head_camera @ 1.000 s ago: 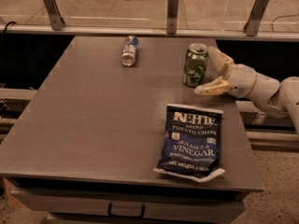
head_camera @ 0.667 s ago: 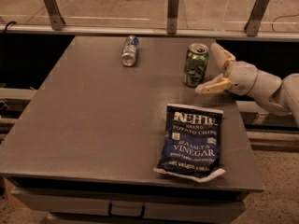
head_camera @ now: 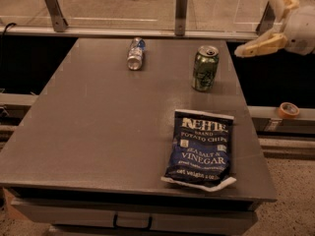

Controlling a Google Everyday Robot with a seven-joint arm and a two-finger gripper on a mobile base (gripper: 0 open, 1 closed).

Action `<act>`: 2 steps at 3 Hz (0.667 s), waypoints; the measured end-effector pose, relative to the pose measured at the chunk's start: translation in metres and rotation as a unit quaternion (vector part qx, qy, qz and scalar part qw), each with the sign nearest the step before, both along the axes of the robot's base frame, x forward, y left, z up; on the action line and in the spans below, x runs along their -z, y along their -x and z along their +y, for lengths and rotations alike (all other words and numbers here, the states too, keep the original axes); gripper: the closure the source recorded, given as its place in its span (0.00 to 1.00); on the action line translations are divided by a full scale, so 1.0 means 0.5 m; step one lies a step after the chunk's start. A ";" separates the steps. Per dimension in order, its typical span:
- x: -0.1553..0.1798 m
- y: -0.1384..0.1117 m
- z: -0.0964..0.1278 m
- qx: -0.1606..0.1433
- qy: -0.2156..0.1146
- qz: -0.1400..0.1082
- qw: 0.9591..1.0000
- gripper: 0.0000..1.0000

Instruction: Place green can upright

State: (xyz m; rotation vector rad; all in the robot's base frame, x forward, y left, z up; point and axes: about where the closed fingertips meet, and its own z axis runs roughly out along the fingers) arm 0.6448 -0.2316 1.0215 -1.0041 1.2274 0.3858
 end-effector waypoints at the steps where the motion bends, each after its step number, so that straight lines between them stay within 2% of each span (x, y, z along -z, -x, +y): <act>1: -0.202 0.031 -0.009 0.062 0.068 -0.073 0.993 0.00; 2: -0.381 0.067 0.023 0.123 0.110 -0.157 0.974 0.00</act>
Offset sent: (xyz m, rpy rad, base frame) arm -0.0555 0.0401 0.3223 -0.2746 -0.5860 -0.4862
